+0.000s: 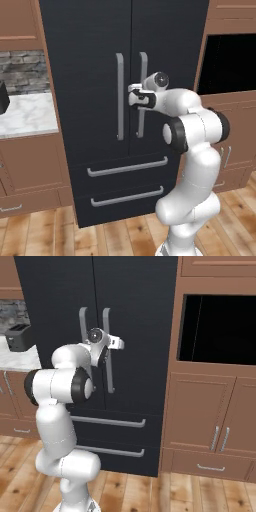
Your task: Place one of the steaks on the plate and the other in the bowl. Then place the bowl in the fridge.
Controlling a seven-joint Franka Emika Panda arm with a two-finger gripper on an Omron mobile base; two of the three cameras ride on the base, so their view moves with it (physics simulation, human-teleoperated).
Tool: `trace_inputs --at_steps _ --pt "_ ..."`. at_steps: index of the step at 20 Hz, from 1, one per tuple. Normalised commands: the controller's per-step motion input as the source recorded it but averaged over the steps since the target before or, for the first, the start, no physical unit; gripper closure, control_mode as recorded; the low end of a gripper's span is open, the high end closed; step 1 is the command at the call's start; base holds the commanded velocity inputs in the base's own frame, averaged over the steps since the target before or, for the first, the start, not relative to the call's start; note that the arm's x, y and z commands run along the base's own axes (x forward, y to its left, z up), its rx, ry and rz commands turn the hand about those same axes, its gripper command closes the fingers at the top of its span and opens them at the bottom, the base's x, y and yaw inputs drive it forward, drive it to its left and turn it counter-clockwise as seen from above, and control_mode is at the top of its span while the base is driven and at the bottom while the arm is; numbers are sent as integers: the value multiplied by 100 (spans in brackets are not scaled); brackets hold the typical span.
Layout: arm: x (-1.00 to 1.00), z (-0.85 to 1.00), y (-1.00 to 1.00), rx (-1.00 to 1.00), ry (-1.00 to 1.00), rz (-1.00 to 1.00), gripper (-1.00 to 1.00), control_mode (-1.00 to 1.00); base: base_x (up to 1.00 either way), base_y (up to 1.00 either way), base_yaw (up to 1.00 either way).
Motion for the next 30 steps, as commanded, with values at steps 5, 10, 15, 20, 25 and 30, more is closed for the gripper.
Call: trace_inputs --at_steps 5,10,15,20,25,30 --pt "59 -20 0 0 0 0 -100 -100 0 0 0" --pt "63 -23 1 0 0 0 -100 -100 0 0 0" --pt "24 -41 -61 1 17 -8 100 -100 0 0 0" --pt "-25 -54 -100 9 30 -17 100 -100 0 0 0" --pt "-72 -28 -100 23 12 -8 100 -100 0 0 0" --pt "-99 -4 -100 33 4 0 100 -100 0 0 0"
